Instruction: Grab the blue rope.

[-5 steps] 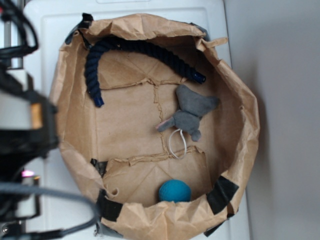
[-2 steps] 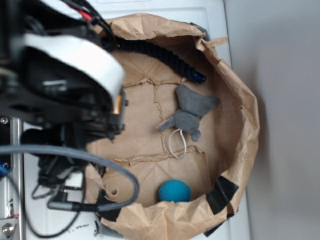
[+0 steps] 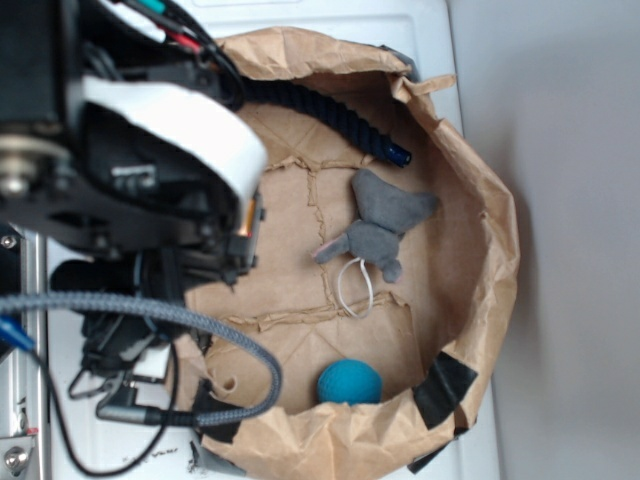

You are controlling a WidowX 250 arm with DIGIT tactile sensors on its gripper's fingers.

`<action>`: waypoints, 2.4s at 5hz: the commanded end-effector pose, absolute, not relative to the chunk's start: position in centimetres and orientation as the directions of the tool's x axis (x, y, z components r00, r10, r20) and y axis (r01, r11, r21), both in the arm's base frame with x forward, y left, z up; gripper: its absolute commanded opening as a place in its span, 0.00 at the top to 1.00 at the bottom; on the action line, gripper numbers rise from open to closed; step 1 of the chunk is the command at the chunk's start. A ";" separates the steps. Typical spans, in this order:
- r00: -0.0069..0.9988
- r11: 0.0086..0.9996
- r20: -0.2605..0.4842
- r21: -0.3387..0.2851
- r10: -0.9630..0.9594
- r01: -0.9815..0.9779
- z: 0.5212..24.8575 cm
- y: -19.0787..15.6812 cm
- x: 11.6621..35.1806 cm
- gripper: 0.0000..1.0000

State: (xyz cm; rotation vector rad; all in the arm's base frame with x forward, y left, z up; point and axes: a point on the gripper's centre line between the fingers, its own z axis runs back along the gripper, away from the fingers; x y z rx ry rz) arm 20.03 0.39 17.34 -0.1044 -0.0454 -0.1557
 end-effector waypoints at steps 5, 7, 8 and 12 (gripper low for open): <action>0.987 0.994 0.144 -0.079 -0.066 0.078 13.8 1.3 27.6 0.00; 0.971 0.993 0.219 -0.033 -0.101 0.111 11.3 3.1 26.0 0.00; 0.959 0.991 0.262 -0.058 -0.105 0.124 9.2 4.9 27.1 0.00; 0.959 0.991 0.262 -0.058 -0.105 0.124 9.2 4.9 27.1 0.00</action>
